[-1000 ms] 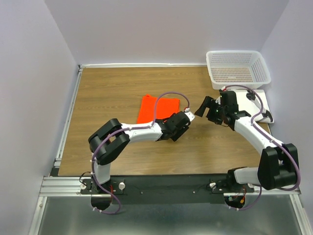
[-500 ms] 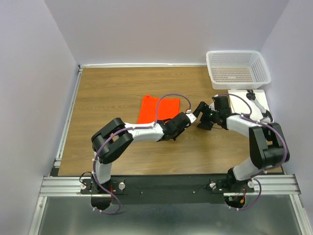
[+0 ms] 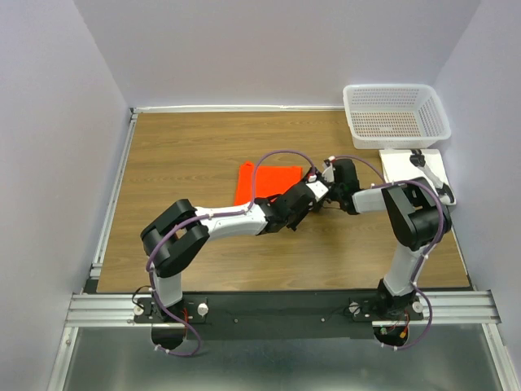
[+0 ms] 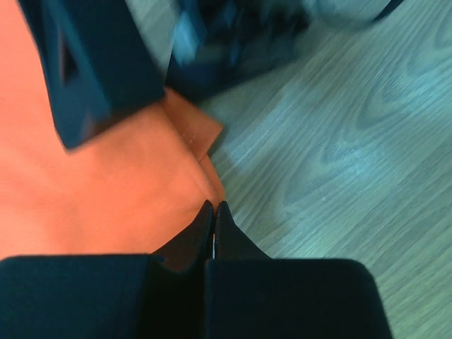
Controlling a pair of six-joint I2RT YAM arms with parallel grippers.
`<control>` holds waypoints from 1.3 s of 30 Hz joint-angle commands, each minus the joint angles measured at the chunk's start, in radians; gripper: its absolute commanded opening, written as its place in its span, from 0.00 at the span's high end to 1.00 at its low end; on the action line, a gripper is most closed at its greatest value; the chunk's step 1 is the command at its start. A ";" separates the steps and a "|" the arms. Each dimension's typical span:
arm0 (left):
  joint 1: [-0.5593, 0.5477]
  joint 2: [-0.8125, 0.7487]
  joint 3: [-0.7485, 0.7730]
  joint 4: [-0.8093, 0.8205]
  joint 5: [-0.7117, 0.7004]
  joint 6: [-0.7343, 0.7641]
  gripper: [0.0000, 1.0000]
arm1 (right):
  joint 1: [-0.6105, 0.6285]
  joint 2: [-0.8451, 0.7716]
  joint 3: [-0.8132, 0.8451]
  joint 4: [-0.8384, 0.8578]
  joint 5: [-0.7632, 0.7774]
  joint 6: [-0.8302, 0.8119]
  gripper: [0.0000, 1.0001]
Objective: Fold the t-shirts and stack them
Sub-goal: Neatly place the folded tshirt to the corner
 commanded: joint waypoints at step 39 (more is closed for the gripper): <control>0.570 -0.611 -0.239 0.000 -0.080 -0.142 0.37 | -0.076 0.001 0.639 -1.171 1.235 -0.947 1.00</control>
